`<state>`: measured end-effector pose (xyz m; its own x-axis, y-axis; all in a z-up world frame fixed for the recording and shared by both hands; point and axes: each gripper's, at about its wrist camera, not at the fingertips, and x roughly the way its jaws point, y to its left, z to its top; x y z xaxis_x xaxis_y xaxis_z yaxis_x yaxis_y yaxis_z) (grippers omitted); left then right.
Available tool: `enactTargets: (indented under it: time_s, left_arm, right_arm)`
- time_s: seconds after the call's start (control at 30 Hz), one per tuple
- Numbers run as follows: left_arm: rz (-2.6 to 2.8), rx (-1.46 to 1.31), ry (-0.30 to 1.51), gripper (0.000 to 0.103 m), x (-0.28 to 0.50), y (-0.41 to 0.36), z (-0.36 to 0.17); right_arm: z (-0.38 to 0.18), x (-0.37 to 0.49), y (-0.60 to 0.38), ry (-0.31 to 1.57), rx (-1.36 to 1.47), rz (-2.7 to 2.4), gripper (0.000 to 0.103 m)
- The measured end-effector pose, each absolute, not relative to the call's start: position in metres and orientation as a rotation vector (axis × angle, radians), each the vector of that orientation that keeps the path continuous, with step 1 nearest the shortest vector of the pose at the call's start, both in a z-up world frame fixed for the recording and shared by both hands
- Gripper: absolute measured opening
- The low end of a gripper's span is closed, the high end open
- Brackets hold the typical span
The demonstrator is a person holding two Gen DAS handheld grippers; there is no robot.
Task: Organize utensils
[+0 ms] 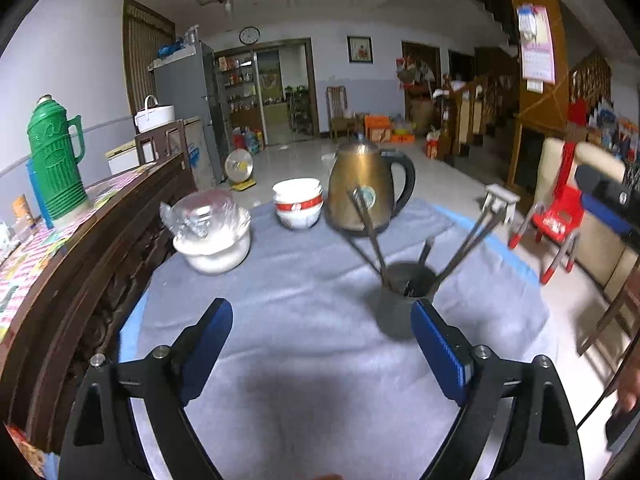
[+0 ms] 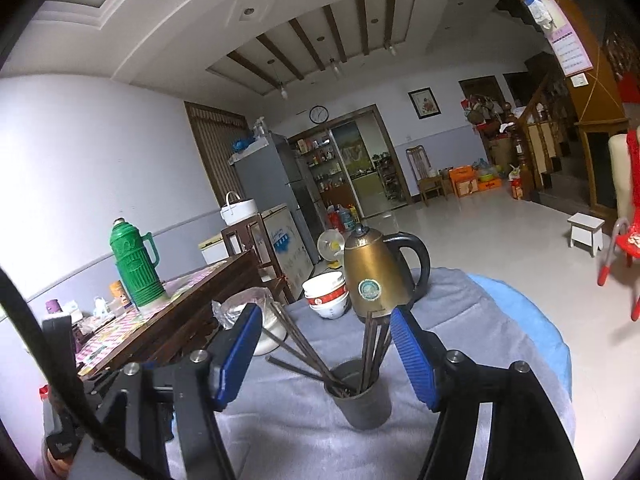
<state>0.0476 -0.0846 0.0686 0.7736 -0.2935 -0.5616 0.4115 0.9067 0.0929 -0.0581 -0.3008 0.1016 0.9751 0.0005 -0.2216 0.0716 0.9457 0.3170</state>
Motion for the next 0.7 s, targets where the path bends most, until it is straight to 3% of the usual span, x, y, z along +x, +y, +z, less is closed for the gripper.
enactTargets:
  time_s: [0.7]
  left_arm:
    - [-0.161, 0.227, 0.554, 0.091, -0.007, -0.044, 0.075]
  right_arm:
    - [0.085, -0.106, -0.250, 0.341, 0.255, -0.098, 0.070]
